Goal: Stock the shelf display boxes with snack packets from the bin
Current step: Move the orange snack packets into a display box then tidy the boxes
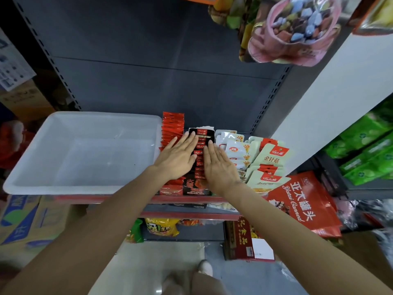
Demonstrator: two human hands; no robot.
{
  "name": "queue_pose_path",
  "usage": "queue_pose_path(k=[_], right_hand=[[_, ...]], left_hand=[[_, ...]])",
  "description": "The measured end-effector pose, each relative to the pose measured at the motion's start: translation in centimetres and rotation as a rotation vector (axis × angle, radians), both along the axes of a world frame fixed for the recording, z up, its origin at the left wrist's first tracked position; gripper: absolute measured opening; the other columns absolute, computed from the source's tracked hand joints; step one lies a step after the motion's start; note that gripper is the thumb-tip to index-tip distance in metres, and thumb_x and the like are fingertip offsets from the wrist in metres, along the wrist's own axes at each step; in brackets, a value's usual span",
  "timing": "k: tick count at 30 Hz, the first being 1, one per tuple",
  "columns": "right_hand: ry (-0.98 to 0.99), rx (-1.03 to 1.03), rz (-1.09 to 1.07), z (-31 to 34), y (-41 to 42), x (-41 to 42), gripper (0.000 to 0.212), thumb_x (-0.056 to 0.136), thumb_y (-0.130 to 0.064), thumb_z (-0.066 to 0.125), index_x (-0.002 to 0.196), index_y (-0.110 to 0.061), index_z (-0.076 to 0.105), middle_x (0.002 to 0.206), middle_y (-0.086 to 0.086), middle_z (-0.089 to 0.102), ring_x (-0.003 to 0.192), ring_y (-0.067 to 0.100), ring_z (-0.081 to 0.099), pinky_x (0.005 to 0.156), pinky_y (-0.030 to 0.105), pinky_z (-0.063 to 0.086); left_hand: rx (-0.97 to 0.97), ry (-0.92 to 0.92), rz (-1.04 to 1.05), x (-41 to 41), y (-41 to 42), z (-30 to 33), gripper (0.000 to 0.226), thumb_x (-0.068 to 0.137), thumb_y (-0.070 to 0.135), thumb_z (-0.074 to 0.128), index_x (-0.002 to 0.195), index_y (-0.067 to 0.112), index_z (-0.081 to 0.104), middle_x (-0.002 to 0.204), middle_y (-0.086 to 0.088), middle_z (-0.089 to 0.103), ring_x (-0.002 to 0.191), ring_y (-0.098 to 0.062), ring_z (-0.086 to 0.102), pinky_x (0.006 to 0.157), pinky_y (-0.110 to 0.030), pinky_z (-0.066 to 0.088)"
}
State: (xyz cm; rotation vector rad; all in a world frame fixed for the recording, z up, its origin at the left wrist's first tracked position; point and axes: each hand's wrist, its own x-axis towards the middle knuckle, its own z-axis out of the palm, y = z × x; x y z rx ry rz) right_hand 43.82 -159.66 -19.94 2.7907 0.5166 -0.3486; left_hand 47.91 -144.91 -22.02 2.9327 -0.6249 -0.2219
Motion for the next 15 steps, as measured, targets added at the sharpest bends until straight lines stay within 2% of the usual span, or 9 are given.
queue_pose_path(k=[7, 15], right_hand=[[0.068, -0.126, -0.015, 0.4, 0.5, 3.2, 0.121, 0.079, -0.069, 0.052, 0.144, 0.004, -0.019, 0.153, 0.022, -0.022, 0.143, 0.030, -0.019, 0.114, 0.040, -0.016], [0.078, -0.101, -0.023, -0.2, 0.4, 3.2, 0.114, 0.082, -0.068, 0.048, 0.145, 0.003, -0.016, 0.155, 0.021, -0.016, 0.145, 0.028, -0.012, 0.118, 0.038, -0.011]], left_hand=[[0.058, 0.010, 0.015, 2.6, -0.5, 0.7, 0.056, 0.102, 0.029, 0.019, 0.150, 0.015, -0.006, 0.158, 0.002, -0.012, 0.145, -0.012, -0.013, 0.118, -0.035, -0.006], [0.171, -0.008, -0.027, 2.2, 0.2, 0.1, 0.057, 0.102, 0.033, 0.020, 0.150, 0.018, -0.006, 0.159, 0.004, -0.007, 0.145, -0.014, -0.014, 0.116, -0.037, -0.009]])
